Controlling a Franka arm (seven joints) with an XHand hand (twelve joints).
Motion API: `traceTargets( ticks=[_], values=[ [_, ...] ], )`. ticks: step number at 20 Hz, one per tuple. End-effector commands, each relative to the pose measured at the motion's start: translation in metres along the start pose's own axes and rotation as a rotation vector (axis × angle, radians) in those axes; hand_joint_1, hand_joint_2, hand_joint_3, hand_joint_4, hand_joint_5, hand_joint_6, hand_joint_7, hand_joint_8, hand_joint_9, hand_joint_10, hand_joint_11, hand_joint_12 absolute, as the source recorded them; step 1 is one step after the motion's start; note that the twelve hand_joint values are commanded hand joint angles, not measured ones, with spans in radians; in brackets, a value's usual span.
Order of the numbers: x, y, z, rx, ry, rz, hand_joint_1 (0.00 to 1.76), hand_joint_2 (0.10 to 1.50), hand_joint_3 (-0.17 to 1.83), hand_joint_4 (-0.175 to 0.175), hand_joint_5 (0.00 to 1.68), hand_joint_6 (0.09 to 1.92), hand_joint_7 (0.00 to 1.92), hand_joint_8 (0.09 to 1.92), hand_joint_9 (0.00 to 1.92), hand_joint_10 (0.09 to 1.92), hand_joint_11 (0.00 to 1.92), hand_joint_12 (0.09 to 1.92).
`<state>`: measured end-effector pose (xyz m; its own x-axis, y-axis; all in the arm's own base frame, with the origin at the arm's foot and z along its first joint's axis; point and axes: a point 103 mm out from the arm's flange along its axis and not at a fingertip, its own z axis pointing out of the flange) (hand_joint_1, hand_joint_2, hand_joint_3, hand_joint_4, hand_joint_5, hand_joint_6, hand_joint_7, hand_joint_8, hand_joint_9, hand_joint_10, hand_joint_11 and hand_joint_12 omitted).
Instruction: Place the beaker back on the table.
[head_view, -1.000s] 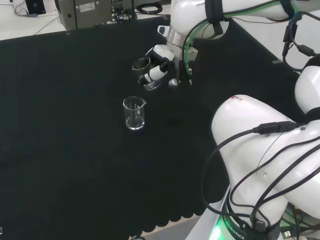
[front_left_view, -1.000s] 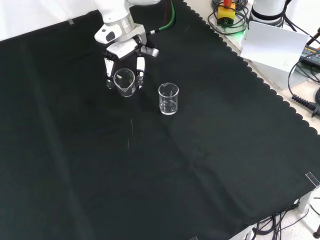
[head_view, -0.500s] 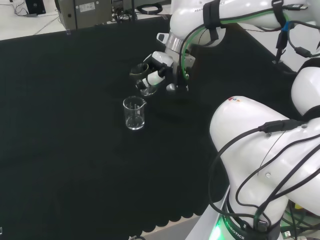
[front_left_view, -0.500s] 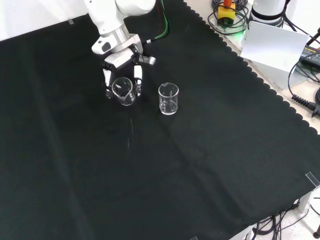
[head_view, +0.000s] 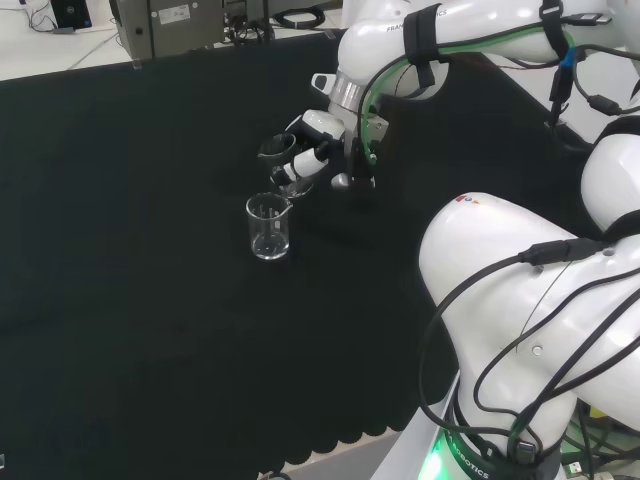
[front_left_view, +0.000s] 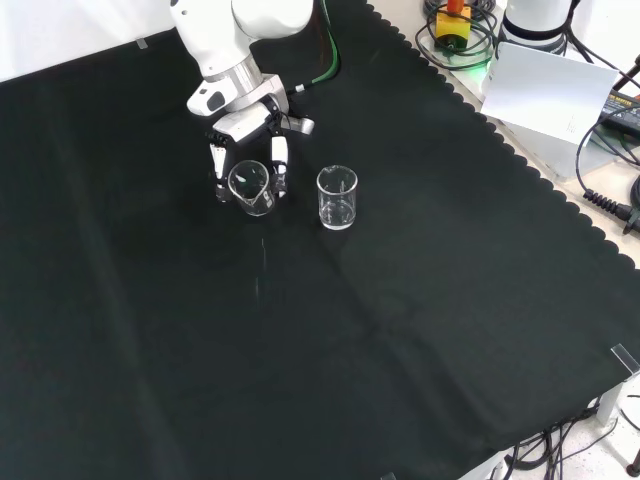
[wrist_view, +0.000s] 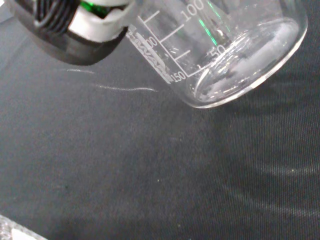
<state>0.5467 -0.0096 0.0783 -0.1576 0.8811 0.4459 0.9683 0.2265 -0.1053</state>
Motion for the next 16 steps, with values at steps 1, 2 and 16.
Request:
traceTargets(
  ticks=[1, 2, 16],
  values=[
    [-0.0027, -0.0026, 0.0056, 0.012, 0.002, 0.013, 1.42, 1.03, -0.17, -0.155, 1.23, 0.56, 1.29, 0.63, 1.58, 0.09, 1.21, 0.83],
    [-0.0033, -0.0028, 0.0059, 0.013, 0.002, 0.015, 1.42, 1.03, -0.17, -0.152, 1.22, 0.58, 1.29, 0.63, 1.57, 0.09, 1.21, 0.83],
    [-0.0105, -0.0079, 0.0024, 0.036, -0.008, 0.032, 1.27, 1.08, -0.13, -0.099, 0.98, 0.93, 0.96, 0.85, 1.35, 0.09, 1.11, 0.8]
  ],
)
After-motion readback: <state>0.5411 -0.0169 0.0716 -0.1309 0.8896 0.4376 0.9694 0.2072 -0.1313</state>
